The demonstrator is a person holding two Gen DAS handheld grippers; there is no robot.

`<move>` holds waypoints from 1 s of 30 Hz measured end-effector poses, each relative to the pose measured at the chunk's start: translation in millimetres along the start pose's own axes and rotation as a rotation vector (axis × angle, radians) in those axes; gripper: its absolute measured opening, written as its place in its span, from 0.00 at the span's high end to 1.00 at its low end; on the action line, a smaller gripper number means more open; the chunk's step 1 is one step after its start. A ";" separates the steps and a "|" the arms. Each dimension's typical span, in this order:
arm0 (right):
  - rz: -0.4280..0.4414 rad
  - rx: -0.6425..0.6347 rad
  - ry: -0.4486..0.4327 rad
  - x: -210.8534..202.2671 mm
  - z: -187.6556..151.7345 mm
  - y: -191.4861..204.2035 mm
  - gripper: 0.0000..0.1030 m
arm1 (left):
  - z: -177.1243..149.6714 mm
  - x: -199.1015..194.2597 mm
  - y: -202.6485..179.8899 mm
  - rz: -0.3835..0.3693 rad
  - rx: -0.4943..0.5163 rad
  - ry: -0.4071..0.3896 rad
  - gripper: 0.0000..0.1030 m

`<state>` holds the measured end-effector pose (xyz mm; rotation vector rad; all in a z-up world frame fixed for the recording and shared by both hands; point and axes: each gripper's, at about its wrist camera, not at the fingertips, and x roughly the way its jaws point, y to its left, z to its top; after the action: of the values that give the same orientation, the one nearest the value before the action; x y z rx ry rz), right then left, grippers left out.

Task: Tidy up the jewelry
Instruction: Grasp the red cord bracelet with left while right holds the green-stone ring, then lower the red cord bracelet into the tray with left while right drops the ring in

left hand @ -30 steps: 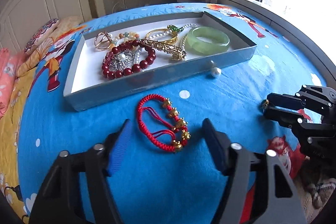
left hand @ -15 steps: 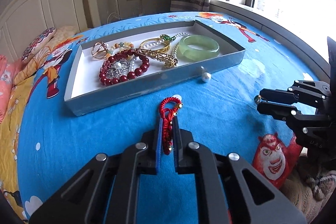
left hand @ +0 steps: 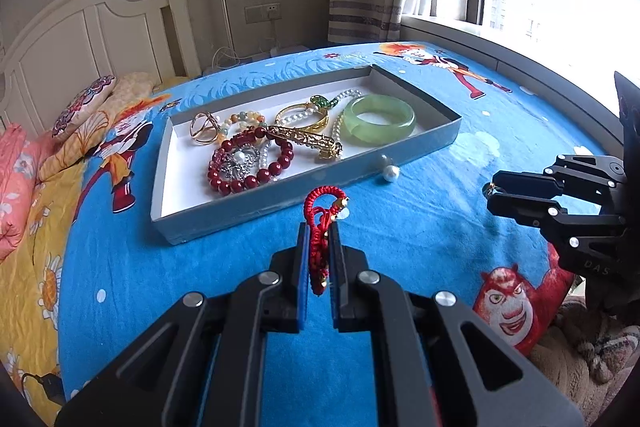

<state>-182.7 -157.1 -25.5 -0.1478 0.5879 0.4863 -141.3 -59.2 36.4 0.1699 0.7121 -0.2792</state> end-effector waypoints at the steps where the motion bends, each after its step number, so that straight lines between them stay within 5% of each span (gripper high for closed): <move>1: -0.003 -0.001 -0.003 -0.6 1.1 -0.6 0.79 | 1.0 -0.5 0.1 0.001 0.001 0.000 0.92; 18: -0.062 -0.005 -0.084 2.0 53.4 -27.8 0.79 | 37.8 -1.8 7.3 0.021 0.015 -0.054 0.92; 30: -0.042 0.098 -0.006 69.1 104.1 -74.3 0.79 | 72.8 33.9 16.7 -0.024 -0.047 -0.038 0.92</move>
<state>-45.4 -166.8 21.2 -0.0648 0.6009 0.4165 -66.5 -67.9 69.1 0.1115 0.6828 -0.2876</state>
